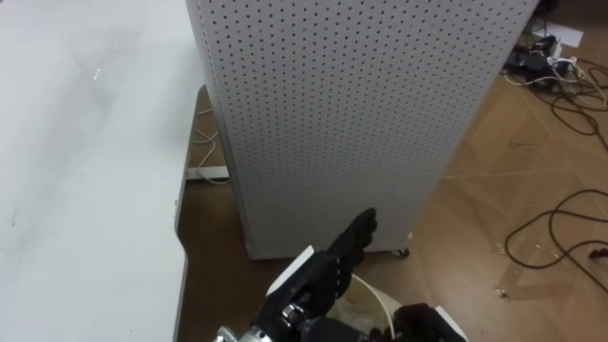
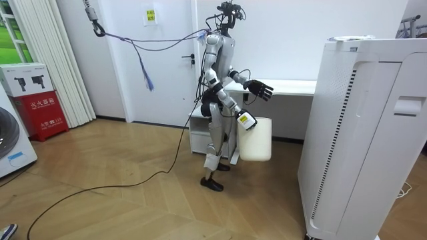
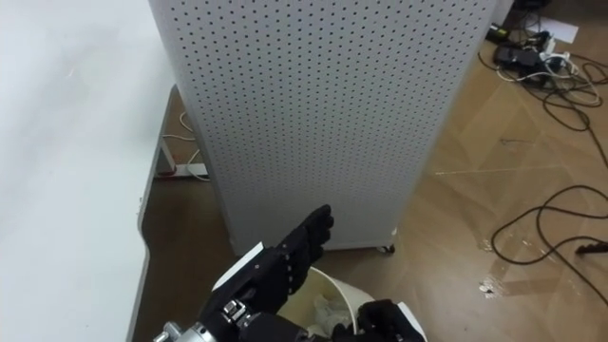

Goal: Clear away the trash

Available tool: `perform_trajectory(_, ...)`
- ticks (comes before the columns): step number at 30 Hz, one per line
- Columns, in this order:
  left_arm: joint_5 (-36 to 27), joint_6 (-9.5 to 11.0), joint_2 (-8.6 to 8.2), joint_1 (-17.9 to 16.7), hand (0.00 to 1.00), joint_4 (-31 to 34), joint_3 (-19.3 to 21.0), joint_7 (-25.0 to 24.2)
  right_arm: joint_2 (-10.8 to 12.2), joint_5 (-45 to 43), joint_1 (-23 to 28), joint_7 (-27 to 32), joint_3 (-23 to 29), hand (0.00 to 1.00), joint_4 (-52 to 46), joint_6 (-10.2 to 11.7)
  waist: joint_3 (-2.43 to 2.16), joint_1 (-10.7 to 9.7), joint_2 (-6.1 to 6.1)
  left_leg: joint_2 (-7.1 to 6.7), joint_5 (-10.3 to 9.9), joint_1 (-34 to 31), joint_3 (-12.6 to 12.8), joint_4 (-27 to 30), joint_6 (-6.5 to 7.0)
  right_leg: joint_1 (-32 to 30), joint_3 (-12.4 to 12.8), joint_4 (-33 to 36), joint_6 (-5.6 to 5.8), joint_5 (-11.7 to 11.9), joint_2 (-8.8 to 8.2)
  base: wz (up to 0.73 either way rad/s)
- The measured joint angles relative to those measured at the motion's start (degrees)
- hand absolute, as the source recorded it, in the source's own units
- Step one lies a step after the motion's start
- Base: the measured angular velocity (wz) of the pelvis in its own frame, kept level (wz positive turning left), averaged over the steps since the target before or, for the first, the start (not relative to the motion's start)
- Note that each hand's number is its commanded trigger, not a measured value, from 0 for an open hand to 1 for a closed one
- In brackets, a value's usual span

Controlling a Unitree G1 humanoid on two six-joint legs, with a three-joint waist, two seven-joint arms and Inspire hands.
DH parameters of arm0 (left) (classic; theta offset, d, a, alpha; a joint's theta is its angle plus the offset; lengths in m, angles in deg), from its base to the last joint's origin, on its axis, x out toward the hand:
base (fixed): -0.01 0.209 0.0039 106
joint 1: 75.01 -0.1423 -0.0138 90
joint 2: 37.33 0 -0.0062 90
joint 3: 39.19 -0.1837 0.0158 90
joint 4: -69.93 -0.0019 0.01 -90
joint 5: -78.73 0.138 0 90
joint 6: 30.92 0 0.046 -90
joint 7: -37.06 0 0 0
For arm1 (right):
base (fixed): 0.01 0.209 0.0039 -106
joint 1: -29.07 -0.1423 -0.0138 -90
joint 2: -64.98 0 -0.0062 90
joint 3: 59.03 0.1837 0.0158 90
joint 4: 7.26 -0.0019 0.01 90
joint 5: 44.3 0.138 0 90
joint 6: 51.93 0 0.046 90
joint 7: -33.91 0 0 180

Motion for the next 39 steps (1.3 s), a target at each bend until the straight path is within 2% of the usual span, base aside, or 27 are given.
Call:
perform_trajectory(4,3.31,0.01,-0.01,-0.09,0.0,1.57,0.7,2.21,0.01,0.0,1.08,0.23,0.01,1.0,-1.2,0.0,-0.06,-0.04,0.09,0.01,0.0,0.76,0.43,-0.41,-0.01,0.49,0.35,-0.12,0.01,0.0,0.07,-0.06)
perform_trajectory(6,5.73,0.15,0.07,-0.4,0.0,5.0,2.33,3.9,-0.1,-0.01,2.63,0.52,0.62,1.0,-3.91,-0.01,-0.08,-0.11,0.11,-0.11,0.01,1.23,0.44,-0.79,0.0,0.79,0.34,-0.13,0.01,-0.01,0.0,0.0)
perform_trajectory(10,9.48,1.41,0.07,-1.21,0.0,8.16,6.03,6.28,-0.05,0.13,5.15,0.89,1.66,1.0,-5.58,0.48,-0.15,-0.11,0.14,-0.22,0.0,4.4,0.51,-2.1,-0.01,4.0,0.34,-1.52,0.02,-0.01,0.07,0.0)
perform_trajectory(11,10.27,2.11,0.53,-1.26,0.0,9.1,7.11,7.41,-0.11,0.88,5.77,0.93,2.32,1.0,-5.72,0.66,-0.2,-0.02,0.23,-0.27,0.0,5.07,0.52,-2.35,-0.01,4.98,0.27,-2.45,0.02,-0.01,0.09,0.0)
perform_trajectory(13,11.23,2.98,0.75,-1.34,0.0,9.77,8.54,9.09,-0.28,2.58,6.33,1.27,2.47,1.0,-5.72,0.68,-0.45,-0.02,0.41,-0.29,0.0,5.78,0.52,-2.58,-0.01,5.84,0.15,-2.94,0.04,0.01,0.09,0.0)
perform_trajectory(15,11.36,3.49,0.81,-1.71,0.0,10.08,9.11,11.28,-0.35,2.92,6.94,1.34,2.63,1.0,-5.75,0.68,-1.16,0.16,0.63,-0.37,0.0,6.6,0.67,-3.09,-0.01,6.25,0.21,-2.99,0.04,0.01,0.08,-0.05)
perform_trajectory(19,13.2,3.49,0.72,-2.4,0.0,10.09,9.76,14.28,-0.51,2.91,8.48,1.32,2.62,1.0,-6.21,0.7,-1.24,0.42,0.66,-0.32,0.01,9.54,2.0,-4.4,-0.03,7.83,0.27,-2.91,0.04,0.01,0.1,-0.19)
perform_trajectory(21,15.63,3.49,0.45,-2.89,0.0,10.18,10.93,16.25,-0.7,3.19,8.69,1.3,2.66,1.0,-6.52,0.7,-1.26,1.3,0.64,-0.27,0.0,11.21,3.83,-5.35,-0.04,8.42,0.89,-3.03,0.04,0.01,0.18,-0.41)
perform_trajectory(23,17.78,3.49,0.55,-2.96,0.0,10.5,11.35,18.0,-0.98,3.34,9.23,1.33,2.67,1.0,-7.25,0.7,-1.3,1.65,0.6,-0.32,0.0,12.26,4.5,-6.21,-0.04,8.61,1.33,-2.91,0.05,0.02,0.24,-0.27)
perform_trajectory(27,20.23,3.49,0.74,-4.02,0.0,12.97,12.15,21.61,-0.98,4.46,9.37,1.64,2.6,1.0,-7.36,0.7,-1.39,1.73,0.43,-0.14,-0.05,13.13,5.16,-6.47,-0.12,9.01,1.05,-2.8,0.03,0.03,0.31,-0.11)
perform_trajectory(31,21.69,3.63,0.75,-4.09,0.0,14.83,12.63,22.74,-0.82,4.6,9.53,1.58,2.41,1.0,-7.4,0.7,-1.38,2.05,0.22,0.21,-0.26,13.51,5.15,-6.09,-0.46,9.44,0.6,-2.85,0.03,0.03,0.54,-0.01)
perform_trajectory(34,21.77,3.95,0.49,-4.08,0.0,14.93,13.71,23.8,-0.76,4.58,9.55,1.58,2.21,1.0,-7.4,0.7,-1.32,2.65,0.13,1.17,-1.25,13.39,5.18,-3.9,-0.97,9.57,-0.14,-2.59,-0.1,-0.05,1.01,-0.08)
perform_trajectory(35,21.92,3.99,0.5,-4.08,0.0,14.93,14.17,24.06,-0.56,4.55,9.55,1.49,2.17,1.0,-7.39,0.7,-1.18,3.29,-0.09,1.79,-2.18,13.26,5.17,-1.96,-1.34,9.59,-0.86,-1.61,-0.85,-0.56,1.19,-0.27)
perform_trajectory(36,22.0,4.04,0.68,-4.08,0.0,14.93,14.69,24.46,-0.48,4.52,9.54,1.38,2.14,1.0,-7.4,0.7,-1.13,3.83,-0.05,2.79,-3.54,12.51,5.19,1.27,-1.73,9.64,-2.45,-0.57,-1.51,-1.32,1.49,-0.3)
perform_trajectory(37,21.97,4.05,0.77,-4.09,0.0,14.94,14.93,24.71,-0.52,4.56,9.54,1.33,2.14,1.0,-7.39,0.7,-1.09,4.17,-0.02,3.33,-4.2,12.12,5.19,3.04,-1.96,9.54,-2.94,0.16,-1.8,-1.71,1.64,-0.33)
perform_trajectory(38,22.0,4.08,0.84,-4.37,0.0,14.97,15.71,25.2,-0.53,4.58,9.64,1.29,2.14,1.0,-7.39,0.7,-0.95,4.87,-0.02,4.35,-5.24,11.19,5.08,7.18,-2.44,9.43,-3.38,1.47,-2.29,-2.89,1.87,-0.3)
perform_trajectory(39,22.06,4.09,1.0,-4.71,0.0,14.97,16.46,26.01,-0.51,4.57,9.85,1.3,2.14,1.0,-7.39,0.79,-0.85,5.02,-0.11,5.1,-5.44,9.59,5.11,12.51,-2.59,9.49,-3.2,2.93,-2.9,-4.48,2.07,-0.28)
